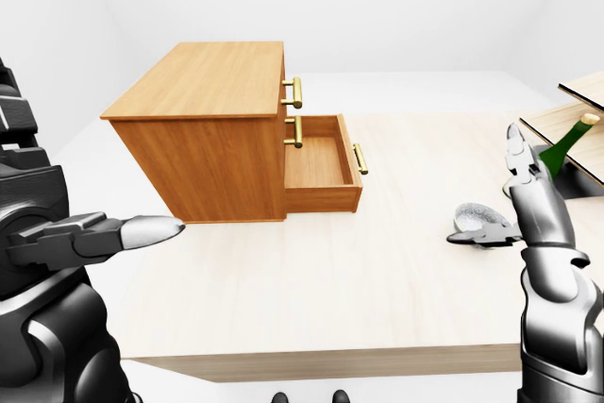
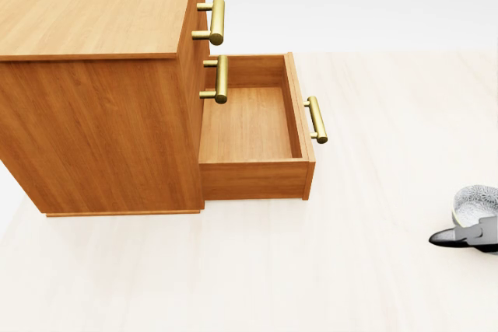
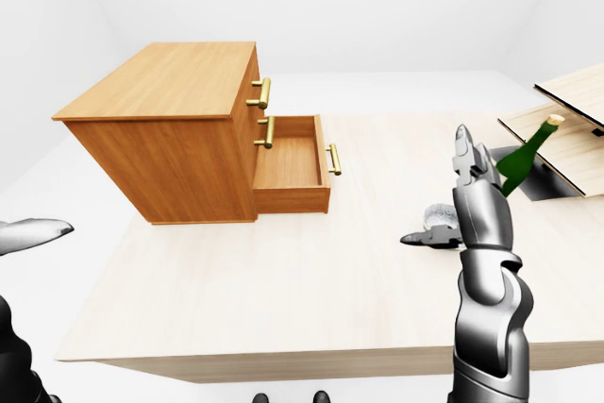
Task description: Put the bowl on top of the cabinet.
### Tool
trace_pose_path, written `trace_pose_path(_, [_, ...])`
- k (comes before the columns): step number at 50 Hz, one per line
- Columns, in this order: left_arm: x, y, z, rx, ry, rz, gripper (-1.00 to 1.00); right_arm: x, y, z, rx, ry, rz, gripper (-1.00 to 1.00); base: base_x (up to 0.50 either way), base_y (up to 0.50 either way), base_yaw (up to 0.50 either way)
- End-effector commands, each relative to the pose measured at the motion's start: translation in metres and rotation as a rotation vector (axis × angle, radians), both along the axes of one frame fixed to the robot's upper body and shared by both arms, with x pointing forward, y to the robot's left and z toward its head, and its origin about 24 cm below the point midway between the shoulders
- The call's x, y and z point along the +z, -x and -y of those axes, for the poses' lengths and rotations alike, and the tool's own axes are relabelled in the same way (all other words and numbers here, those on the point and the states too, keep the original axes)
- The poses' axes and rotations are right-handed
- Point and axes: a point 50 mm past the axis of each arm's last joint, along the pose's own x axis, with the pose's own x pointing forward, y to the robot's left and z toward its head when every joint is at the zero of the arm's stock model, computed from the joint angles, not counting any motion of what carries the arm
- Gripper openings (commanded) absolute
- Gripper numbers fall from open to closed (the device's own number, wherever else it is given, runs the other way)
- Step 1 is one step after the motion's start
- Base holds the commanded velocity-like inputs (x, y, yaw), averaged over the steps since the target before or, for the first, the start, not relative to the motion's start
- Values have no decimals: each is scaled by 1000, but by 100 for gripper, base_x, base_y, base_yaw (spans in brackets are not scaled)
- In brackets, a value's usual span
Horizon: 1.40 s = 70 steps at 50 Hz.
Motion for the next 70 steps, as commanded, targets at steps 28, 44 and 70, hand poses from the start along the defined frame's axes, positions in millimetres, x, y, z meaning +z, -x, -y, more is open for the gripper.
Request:
trace_pose_path(28, [-3,-2,4,-6,-8,-18,100,-52,-20,38,-180,-19,-169,100,0,0,0])
trace_pose_path(44, [-4,-3,4,-6,-11,-21,100,-76,-25,46,-238,-26,-232,100,0,0,0])
trace_pose_path(70, [-5,-3,6,-7,-16,-27,100,-105,-37,56,-257,-5,-273,100,0,0,0])
